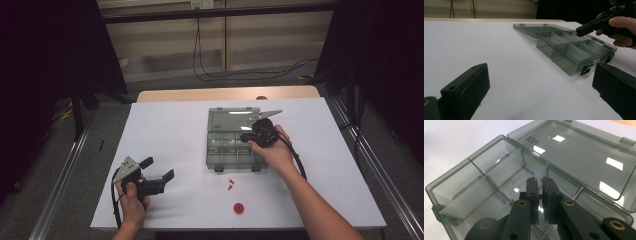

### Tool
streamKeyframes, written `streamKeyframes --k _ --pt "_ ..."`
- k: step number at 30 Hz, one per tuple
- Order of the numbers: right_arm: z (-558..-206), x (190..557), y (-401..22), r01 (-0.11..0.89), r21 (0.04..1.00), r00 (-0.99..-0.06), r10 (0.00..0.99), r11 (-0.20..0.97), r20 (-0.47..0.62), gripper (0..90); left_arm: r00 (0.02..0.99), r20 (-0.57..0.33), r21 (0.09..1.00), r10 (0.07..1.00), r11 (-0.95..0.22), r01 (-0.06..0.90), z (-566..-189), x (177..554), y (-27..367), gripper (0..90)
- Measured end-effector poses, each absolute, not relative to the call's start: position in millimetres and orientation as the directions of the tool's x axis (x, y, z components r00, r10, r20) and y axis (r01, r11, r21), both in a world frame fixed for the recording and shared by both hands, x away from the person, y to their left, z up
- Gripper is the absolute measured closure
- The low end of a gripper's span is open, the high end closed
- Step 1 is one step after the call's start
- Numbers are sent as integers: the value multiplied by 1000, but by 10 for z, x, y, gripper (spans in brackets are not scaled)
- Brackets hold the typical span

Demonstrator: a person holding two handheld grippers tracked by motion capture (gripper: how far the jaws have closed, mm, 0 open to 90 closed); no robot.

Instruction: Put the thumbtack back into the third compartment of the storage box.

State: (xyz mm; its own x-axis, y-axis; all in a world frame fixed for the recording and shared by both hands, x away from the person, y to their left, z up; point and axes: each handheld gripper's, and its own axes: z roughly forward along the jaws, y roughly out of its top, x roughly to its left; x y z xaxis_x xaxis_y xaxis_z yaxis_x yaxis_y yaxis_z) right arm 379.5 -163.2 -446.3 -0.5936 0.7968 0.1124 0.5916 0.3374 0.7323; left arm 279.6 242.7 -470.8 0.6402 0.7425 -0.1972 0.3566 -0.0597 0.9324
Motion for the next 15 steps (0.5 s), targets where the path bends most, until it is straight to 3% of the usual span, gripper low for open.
streamKeyframes --k 11,15 --pt "-4488 3840 -1590 617 686 -593 801 386 83 828 640 -193 932 744 -65 356 -4708 2797 2428 11" --pt "-4465 3850 -1612 619 694 -571 817 368 76 641 641 -197 933 742 -59 356 -4708 2795 2427 11"
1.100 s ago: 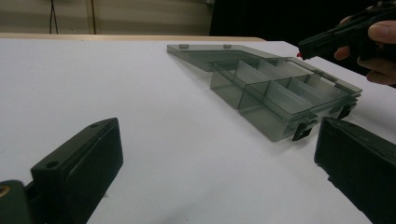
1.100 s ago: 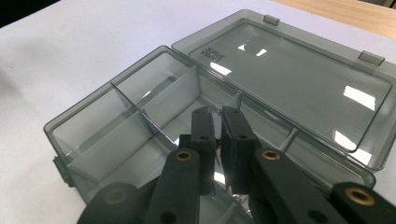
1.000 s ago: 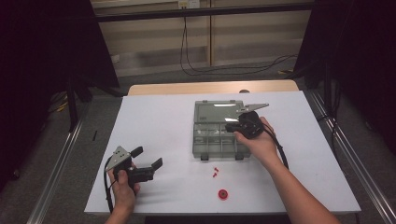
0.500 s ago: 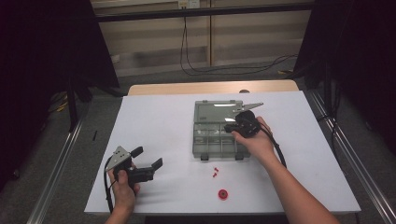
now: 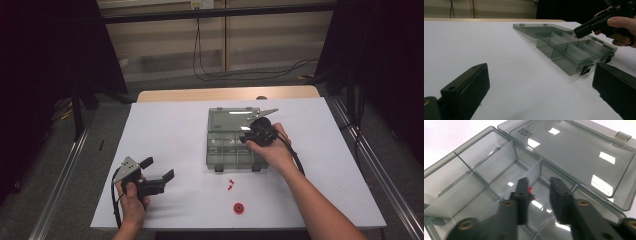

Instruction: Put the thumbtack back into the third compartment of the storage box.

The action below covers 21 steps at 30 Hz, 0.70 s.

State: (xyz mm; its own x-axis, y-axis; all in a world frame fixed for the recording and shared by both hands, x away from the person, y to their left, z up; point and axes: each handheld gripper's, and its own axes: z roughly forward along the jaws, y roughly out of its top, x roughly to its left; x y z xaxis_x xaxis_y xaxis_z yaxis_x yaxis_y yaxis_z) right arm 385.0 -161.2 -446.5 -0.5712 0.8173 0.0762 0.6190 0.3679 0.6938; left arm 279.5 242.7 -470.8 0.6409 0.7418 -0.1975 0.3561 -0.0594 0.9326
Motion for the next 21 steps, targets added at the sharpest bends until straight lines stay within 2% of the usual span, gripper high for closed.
streamKeyframes --k 3,4,6,10,14,16,18,21 --pt "-4456 3846 -1628 618 700 -572 816 359 86 590 640 -198 933 742 -58 356 -4708 2798 2430 11" --pt "-4442 3839 -1638 609 709 -580 809 355 94 541 639 -199 932 743 -57 357 -4708 2798 2430 11" --pt "-4426 3835 -1638 607 710 -575 814 358 81 499 640 -197 932 743 -59 356 -4709 2798 2429 11" --pt "-4422 3846 -1642 617 700 -550 833 360 58 456 641 -195 932 742 -63 357 -4708 2798 2428 11" --pt "-4430 3853 -1650 621 696 -539 841 361 45 512 637 -196 931 745 -62 359 -4709 2799 2426 11" --pt "-4424 3836 -1645 600 713 -569 820 362 63 680 637 -198 931 745 -60 361 -4710 2797 2423 11" --pt "-4417 3833 -1642 592 718 -582 811 367 65 801 639 -196 930 744 -65 361 -4709 2797 2426 11" --pt "-4409 3837 -1645 582 730 -598 797 359 85 843 636 -199 931 746 -59 360 -4709 2799 2426 11"
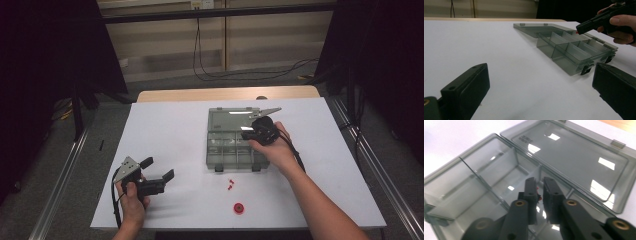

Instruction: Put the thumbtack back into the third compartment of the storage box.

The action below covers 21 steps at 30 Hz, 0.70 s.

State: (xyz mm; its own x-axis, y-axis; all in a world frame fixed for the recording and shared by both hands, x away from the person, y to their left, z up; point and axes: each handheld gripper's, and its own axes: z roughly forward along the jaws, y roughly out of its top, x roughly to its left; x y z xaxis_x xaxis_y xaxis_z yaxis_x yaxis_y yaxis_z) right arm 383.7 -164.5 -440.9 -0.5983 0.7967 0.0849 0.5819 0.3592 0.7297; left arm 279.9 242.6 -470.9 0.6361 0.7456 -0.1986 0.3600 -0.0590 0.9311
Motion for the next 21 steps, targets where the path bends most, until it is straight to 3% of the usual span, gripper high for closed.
streamKeyframes --k 4,5,6,7,8,11,13,21 --pt "-4428 3838 -1627 591 712 -606 791 380 80 842 636 -198 931 746 -59 360 -4709 2798 2426 11" --pt "-4443 3842 -1622 597 708 -601 795 378 82 766 636 -198 931 746 -60 360 -4709 2798 2427 11" --pt "-4443 3842 -1622 597 708 -601 795 378 82 766 636 -198 931 746 -60 360 -4709 2798 2427 12" --pt "-4442 3842 -1620 604 705 -595 799 372 87 671 636 -198 931 746 -60 359 -4709 2798 2427 12" --pt "-4451 3852 -1622 596 711 -598 798 374 81 663 636 -198 931 745 -60 360 -4709 2798 2427 11" --pt "-4462 3842 -1614 602 710 -590 802 364 89 710 636 -198 931 746 -59 360 -4709 2798 2427 11" --pt "-4474 3819 -1601 593 711 -606 791 377 86 818 638 -198 931 744 -60 360 -4709 2800 2428 11" --pt "-4509 3798 -1576 576 709 -620 783 407 55 846 636 -199 930 746 -60 362 -4710 2801 2426 12"
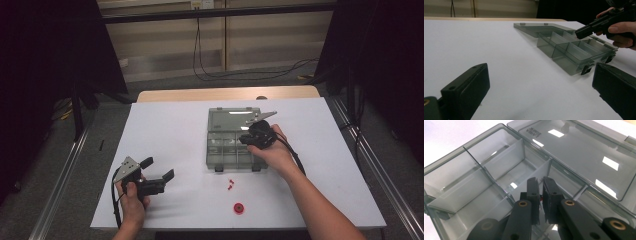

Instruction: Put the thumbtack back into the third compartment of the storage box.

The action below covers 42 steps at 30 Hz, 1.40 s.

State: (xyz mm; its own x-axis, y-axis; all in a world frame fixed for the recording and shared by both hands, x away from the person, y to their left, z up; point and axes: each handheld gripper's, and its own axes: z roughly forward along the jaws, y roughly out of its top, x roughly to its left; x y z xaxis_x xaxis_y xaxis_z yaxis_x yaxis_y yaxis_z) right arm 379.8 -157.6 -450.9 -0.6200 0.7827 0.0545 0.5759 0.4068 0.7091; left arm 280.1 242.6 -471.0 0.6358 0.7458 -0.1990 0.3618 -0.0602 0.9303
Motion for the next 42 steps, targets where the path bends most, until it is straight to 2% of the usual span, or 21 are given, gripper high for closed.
streamKeyframes --k 4,5,6,7,11,15,23,31,32,33,34,37,38,39,40,41,42 --pt "-4507 3808 -1581 599 698 -585 809 392 48 831 635 -199 930 746 -60 362 -4710 2803 2427 12" --pt "-4503 3810 -1585 602 703 -572 819 379 48 758 635 -199 930 746 -60 362 -4710 2803 2428 12" --pt "-4503 3810 -1585 602 703 -572 819 379 48 758 635 -199 930 746 -60 362 -4710 2803 2429 12" --pt "-4502 3816 -1596 602 706 -579 813 374 63 719 635 -199 930 747 -60 363 -4710 2803 2429 12" --pt "-4497 3813 -1602 593 712 -594 801 376 72 725 634 -199 930 747 -61 363 -4710 2803 2427 12" --pt "-4478 3791 -1603 594 724 -618 775 351 131 735 633 -199 930 748 -60 363 -4710 2803 2427 12" --pt "-4489 3772 -1585 588 717 -633 764 374 121 734 632 -197 930 749 -61 363 -4710 2804 2428 13" --pt "-4475 3756 -1588 589 721 -628 768 367 122 675 633 -198 930 748 -61 363 -4710 2804 2429 13" --pt "-4464 3748 -1586 586 720 -636 761 372 125 631 628 -208 929 750 -49 366 -4712 2804 2422 13" --pt "-4464 3748 -1586 586 720 -636 761 372 125 631 628 -208 929 750 -49 366 -4712 2804 2422 13" --pt "-4458 3738 -1581 581 719 -653 746 381 133 559 632 -200 930 749 -59 364 -4711 2804 2426 13" --pt "-4440 3703 -1561 575 718 -664 737 393 128 447 632 -198 929 749 -62 364 -4710 2804 2427 13" --pt "-4440 3703 -1561 575 718 -664 737 393 128 447 632 -198 929 749 -62 364 -4710 2804 2427 13" --pt "-4426 3674 -1554 568 724 -675 725 392 136 355 631 -197 929 750 -63 364 -4710 2805 2429 13" --pt "-4426 3674 -1554 568 724 -675 725 392 136 355 631 -197 929 750 -63 364 -4710 2805 2429 13" --pt "-4413 3649 -1548 555 732 -687 714 396 134 260 632 -197 930 749 -62 363 -4711 2805 2428 13" --pt "-4404 3635 -1547 555 731 -687 715 397 133 222 632 -199 930 749 -60 364 -4711 2805 2426 13"
